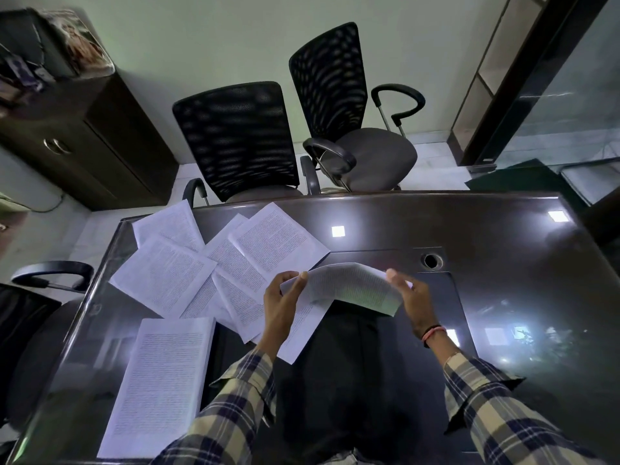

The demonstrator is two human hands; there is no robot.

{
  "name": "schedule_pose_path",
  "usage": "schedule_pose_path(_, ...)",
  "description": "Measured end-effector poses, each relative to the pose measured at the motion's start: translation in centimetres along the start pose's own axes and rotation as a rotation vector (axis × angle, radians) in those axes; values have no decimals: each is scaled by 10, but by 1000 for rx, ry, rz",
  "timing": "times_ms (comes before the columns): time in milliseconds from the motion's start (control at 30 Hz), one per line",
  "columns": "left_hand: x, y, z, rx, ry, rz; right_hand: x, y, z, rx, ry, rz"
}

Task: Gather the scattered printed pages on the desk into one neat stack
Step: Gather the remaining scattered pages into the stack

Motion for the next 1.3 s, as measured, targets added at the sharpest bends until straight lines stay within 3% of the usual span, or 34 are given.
schedule_pose_path(100,1,-2,6,-14,6,56,5,-1,-6,36,-34,37)
schedule_pose_path(333,8,-3,16,199,-78,75,6,6,-6,-91,82,6)
schedule_pose_path(533,9,-31,34,1045,-551,-112,19,8,17,-310,191,-106)
schedule_pose_path(633,2,-60,42,1148,-670,-236,23,-2,8,-375,259,-143)
schedule_pose_path(733,2,-69,52,1017,-606,-276,26,-10,-6,-367,302,-158)
schedule_pose_path(900,17,-21,60,547,-302,-132,31,7,-14,-182,150,-74)
schedule_pose_path(1067,14,29,46,22,50,-5,17,-26,6,68,-117,-293)
schedule_pose_path(1167,11,53,23,-183,197,48,2,-76,5,-57,-77,-425)
schedule_pose_path(1300,16,79,-1,-241,344,111,8,-118,6,-228,1,-358)
Point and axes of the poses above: each hand's wrist, its own x-axis towards the middle knuckle, its own y-axis out of the back of the hand, z = x × y, the point moved 4 cm from there along x, towards the middle knuckle, and after that the axes turned 4 degrees about -x, right-handed, at the moved point
